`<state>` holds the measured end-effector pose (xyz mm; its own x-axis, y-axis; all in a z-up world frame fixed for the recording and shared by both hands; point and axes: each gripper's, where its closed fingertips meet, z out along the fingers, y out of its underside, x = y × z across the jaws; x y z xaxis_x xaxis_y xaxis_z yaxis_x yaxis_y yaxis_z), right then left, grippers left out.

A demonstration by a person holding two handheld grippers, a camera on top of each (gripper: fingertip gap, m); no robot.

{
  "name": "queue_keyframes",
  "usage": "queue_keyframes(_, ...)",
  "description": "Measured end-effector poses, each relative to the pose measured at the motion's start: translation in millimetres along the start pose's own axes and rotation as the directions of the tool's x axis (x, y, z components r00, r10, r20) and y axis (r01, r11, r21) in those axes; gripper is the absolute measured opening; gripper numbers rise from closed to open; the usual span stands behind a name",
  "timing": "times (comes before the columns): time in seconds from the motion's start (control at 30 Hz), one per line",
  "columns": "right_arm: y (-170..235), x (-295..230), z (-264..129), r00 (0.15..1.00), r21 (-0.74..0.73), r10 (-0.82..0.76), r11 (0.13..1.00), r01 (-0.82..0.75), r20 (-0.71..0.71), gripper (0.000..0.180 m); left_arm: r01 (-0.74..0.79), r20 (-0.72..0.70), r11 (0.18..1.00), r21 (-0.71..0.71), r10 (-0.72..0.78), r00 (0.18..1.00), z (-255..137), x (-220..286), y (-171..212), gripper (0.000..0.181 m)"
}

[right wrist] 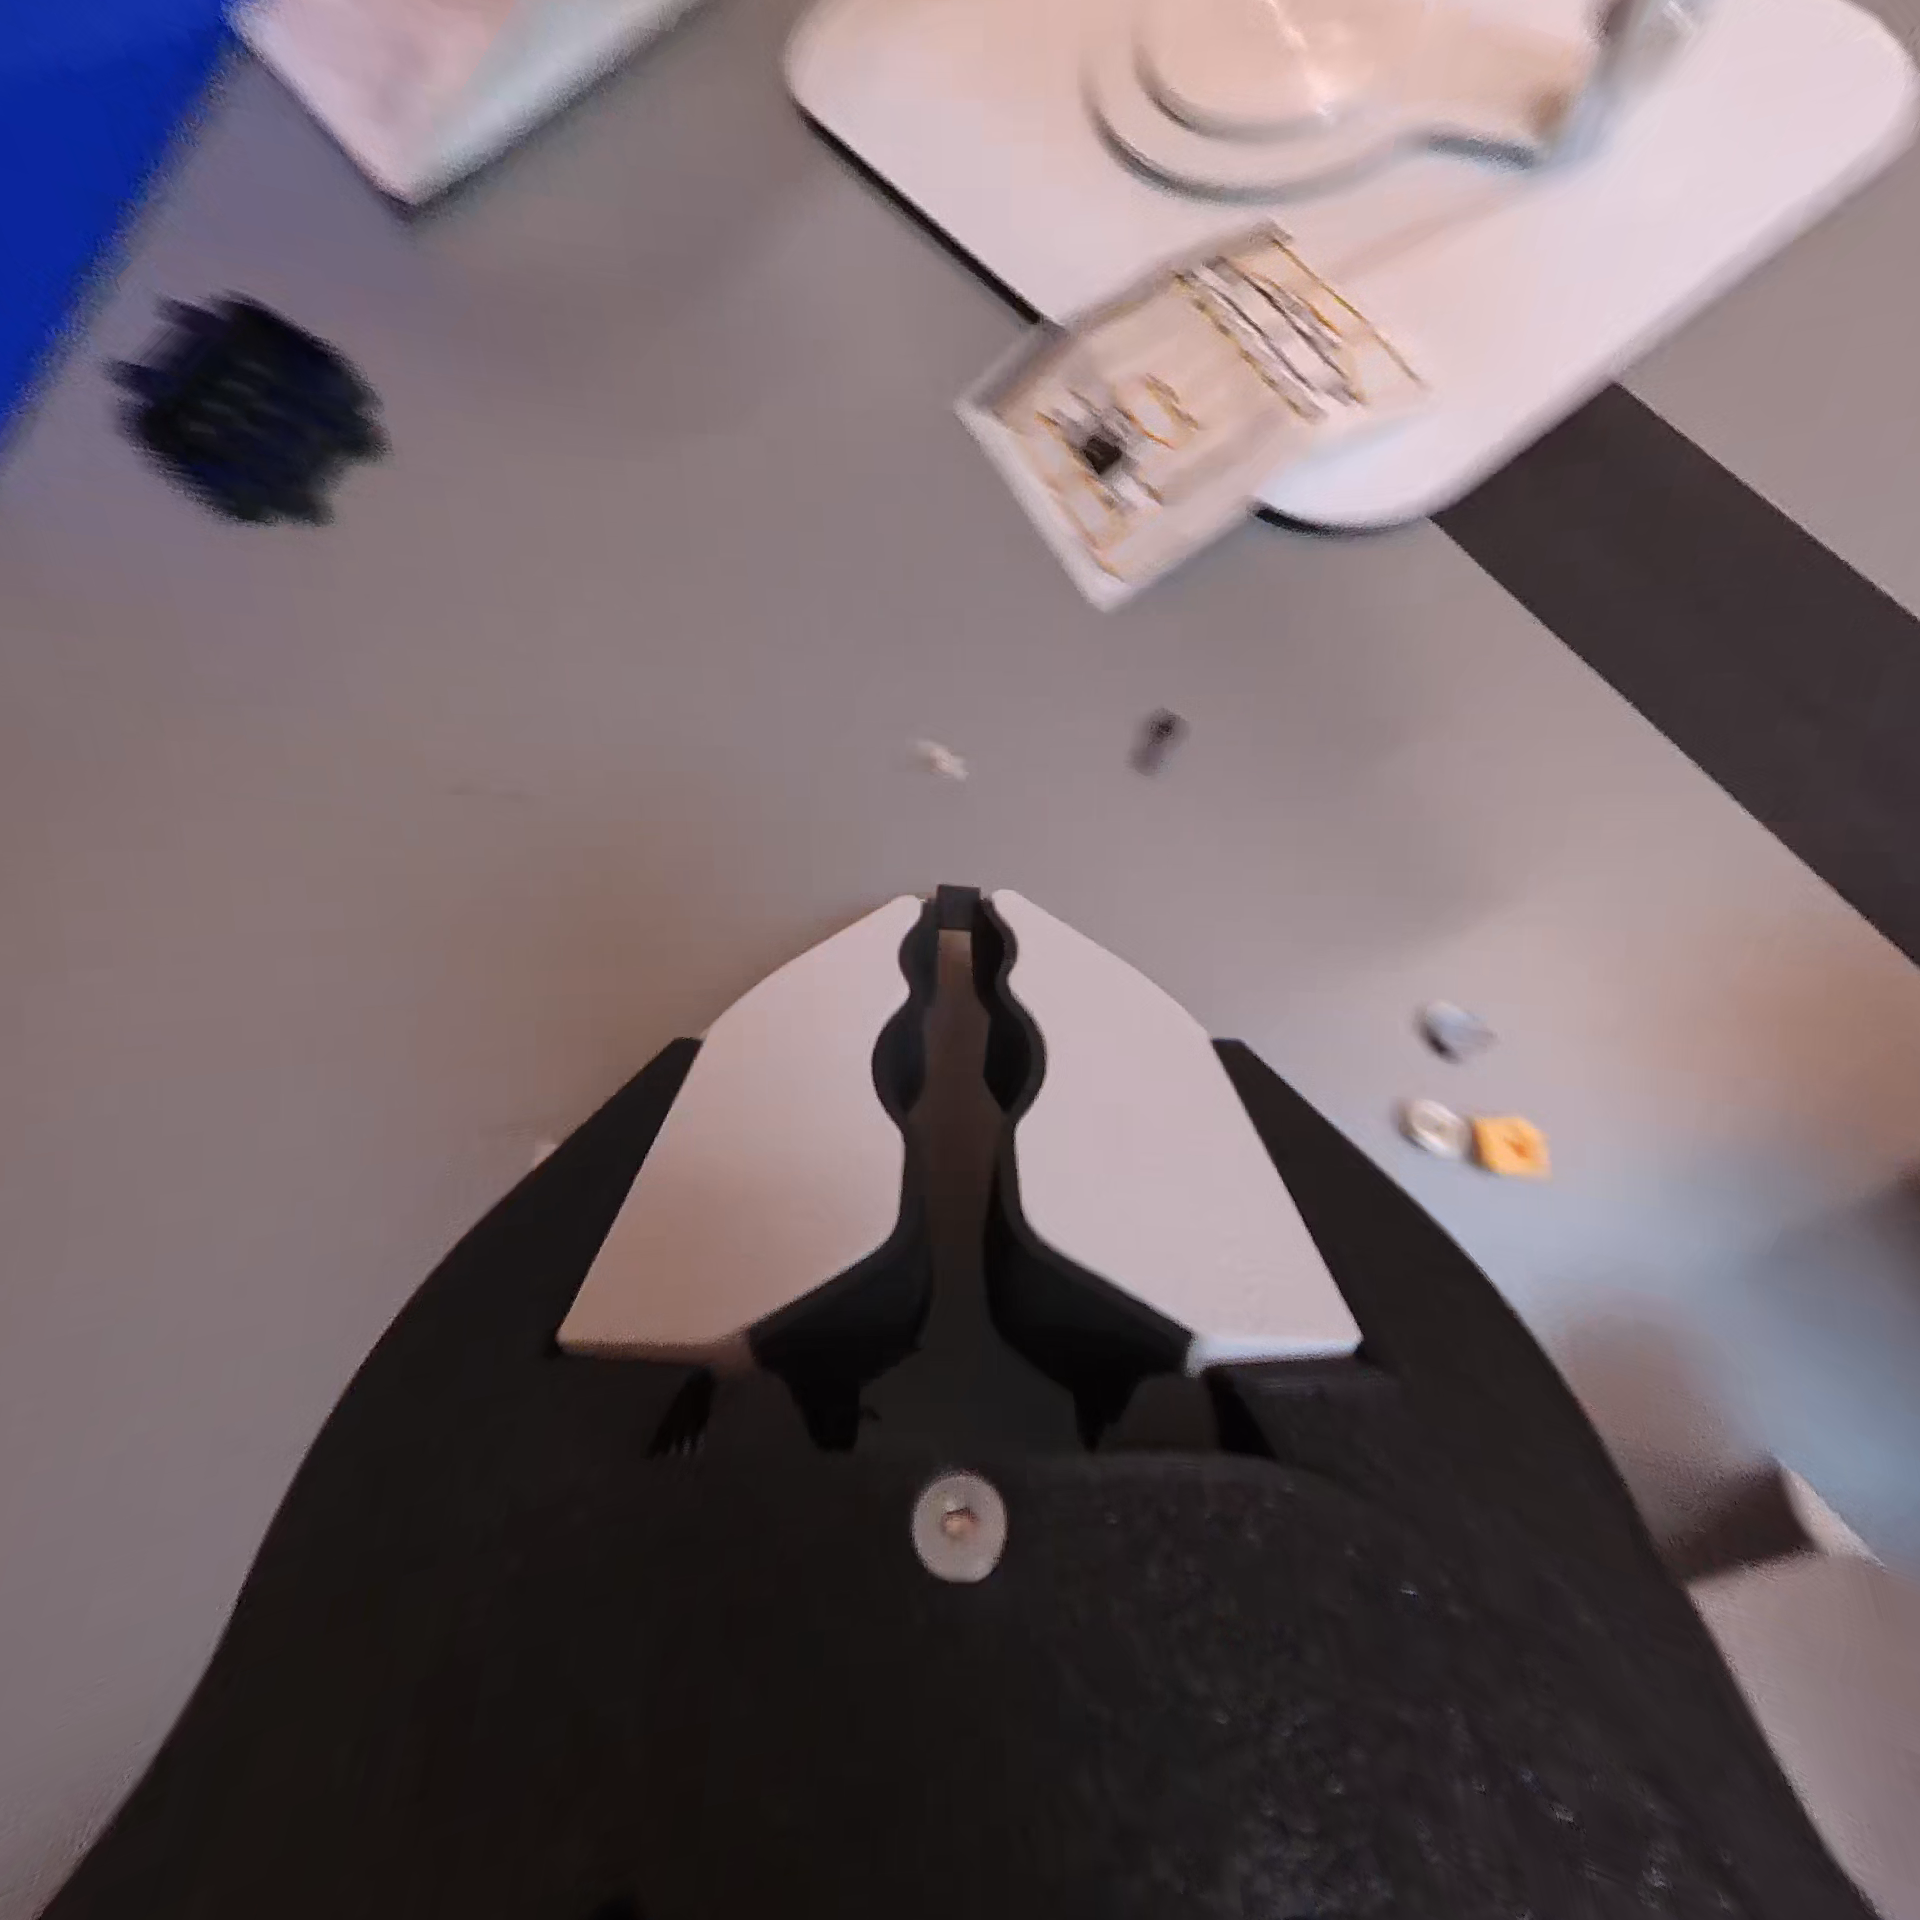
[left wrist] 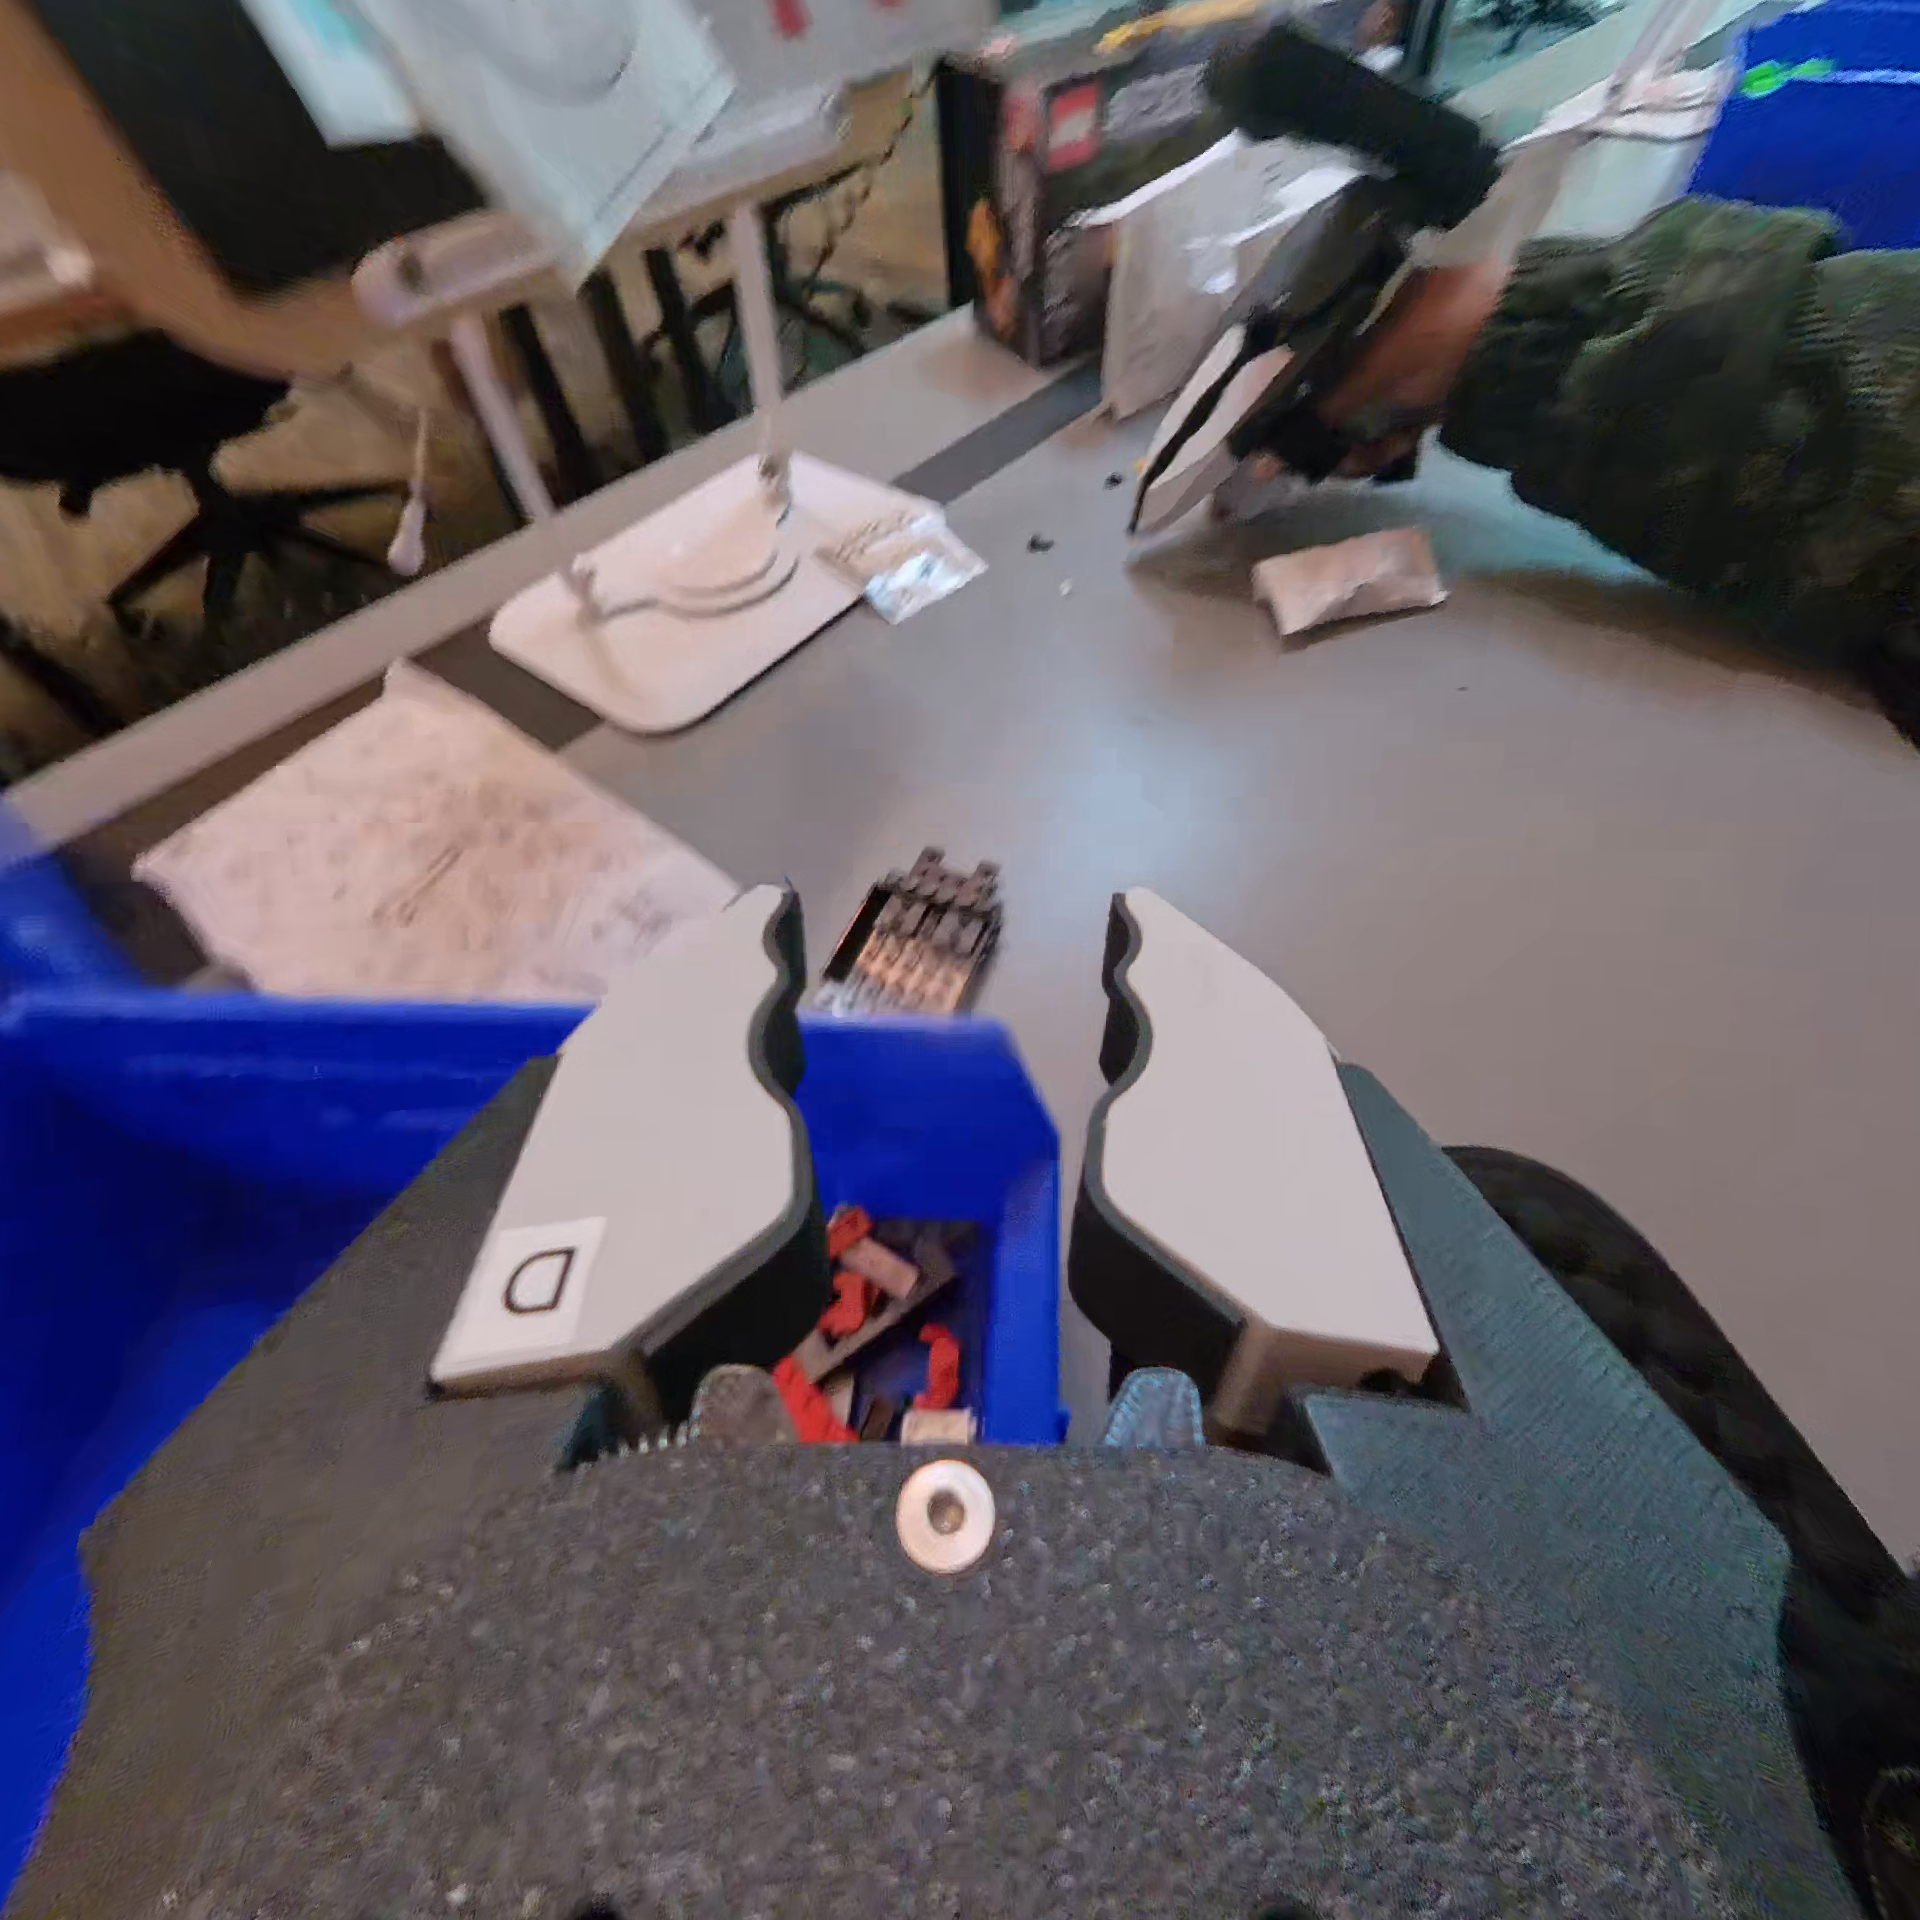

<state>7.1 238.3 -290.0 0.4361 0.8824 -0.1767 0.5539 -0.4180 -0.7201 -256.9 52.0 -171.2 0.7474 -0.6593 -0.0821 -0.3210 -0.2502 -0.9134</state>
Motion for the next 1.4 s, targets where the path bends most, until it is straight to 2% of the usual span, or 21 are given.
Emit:
queue_keyframes(0.03,-10,-20,-1,0.998,0.04,-0.015,0.999,0.012,0.068,0.006,-0.033,-0.024,0.999,0.033,0.033,0.999,2,9,-6,0.053)
queue_keyframes(0.1,-36,-73,-5,0.967,0.138,-0.052,0.99,0.018,0.25,0.006,-0.104,-0.051,0.99,0.096,0.11,0.993,8,27,-18,0.048)
queue_keyframes(0.2,-70,-163,-9,0.864,0.258,-0.144,0.966,0.017,0.483,0.006,-0.213,-0.078,0.962,0.173,0.229,0.97,20,58,-30,0.038)
queue_keyframes(0.3,-86,-236,-14,0.733,0.296,-0.178,0.954,-0.034,0.656,0.006,-0.349,-0.019,0.924,0.157,0.356,0.934,31,74,-31,0.028)
queue_keyframes(0.37,-92,-265,-17,0.664,0.294,-0.16,0.951,-0.094,0.73,0.006,-0.406,-0.013,0.898,0.171,0.414,0.91,32,85,-33,0.025)
queue_keyframes(0.47,-94,-290,-22,0.572,0.247,-0.103,0.952,-0.18,0.814,0.006,-0.464,-0.009,0.862,0.203,0.476,0.88,31,98,-38,0.024)
queue_keyframes(0.57,-96,-298,-28,0.521,0.225,-0.081,0.949,-0.22,0.85,0.006,-0.507,0.007,0.84,0.195,0.516,0.857,32,102,-37,0.018)
queue_keyframes(0.63,-94,-299,-26,0.525,0.214,-0.075,0.955,-0.208,0.848,0.006,-0.53,0.028,0.822,0.207,0.536,0.844,30,104,-39,0.009)
queue_keyframes(0.8,-94,-296,-25,0.52,0.21,-0.068,0.953,-0.219,0.851,0.005,-0.532,0.025,0.823,0.202,0.538,0.842,29,104,-38,0.007)
queue_keyframes(0.87,-100,-278,-25,0.572,0.25,-0.081,0.942,-0.223,0.816,0.01,-0.516,0.041,0.836,0.184,0.518,0.854,25,94,-38,0.006)
queue_keyframes(0.93,-110,-236,-24,0.702,0.328,-0.085,0.919,-0.22,0.707,0.015,-0.475,0.077,0.869,0.139,0.468,0.88,14,70,-37,0.006)
queue_keyframes(1.0,-111,-166,-15,0.905,0.414,-0.091,0.905,-0.1,0.416,0.017,-0.356,0.107,0.934,0.004,0.354,0.929,2,30,-22,0.006)
queue_keyframes(1.03,-106,-123,-11,0.971,0.412,-0.08,0.911,-0.02,0.226,0.017,-0.274,0.135,0.96,-0.058,0.279,0.951,-4,9,-11,0.006)
queue_keyframes(1.07,-96,-81,-8,0.996,0.373,-0.075,0.926,0.055,0.039,0.019,-0.178,0.143,0.977,-0.116,0.194,0.971,-10,-8,3,0.006)
queue_keyframes(1.1,-83,-44,-7,0.992,0.315,-0.072,0.944,0.101,-0.101,0.02,-0.068,0.134,0.981,-0.183,0.093,0.987,-15,-19,20,0.006)
queue_keyframes(1.17,-57,6,-3,0.97,0.205,-0.054,0.973,0.104,-0.237,0.022,0.09,0.153,0.952,-0.294,-0.046,0.987,-24,-36,51,0.007)
queue_keyframes(1.27,-30,39,11,0.967,0.086,-0.016,0.995,0.039,-0.254,0.024,0.179,0.173,0.896,-0.405,-0.118,0.978,-28,-44,81,0.024)
queue_keyframes(1.3,-24,42,16,0.97,0.055,-0.009,0.998,0.024,-0.243,0.024,0.189,0.17,0.889,-0.417,-0.128,0.977,-27,-44,84,0.035)
queue_keyframes(1.4,-18,46,27,0.974,-0.024,-0.009,1.0,0.003,-0.227,0.023,0.167,0.15,0.888,-0.428,-0.113,0.982,-23,-41,86,0.045)
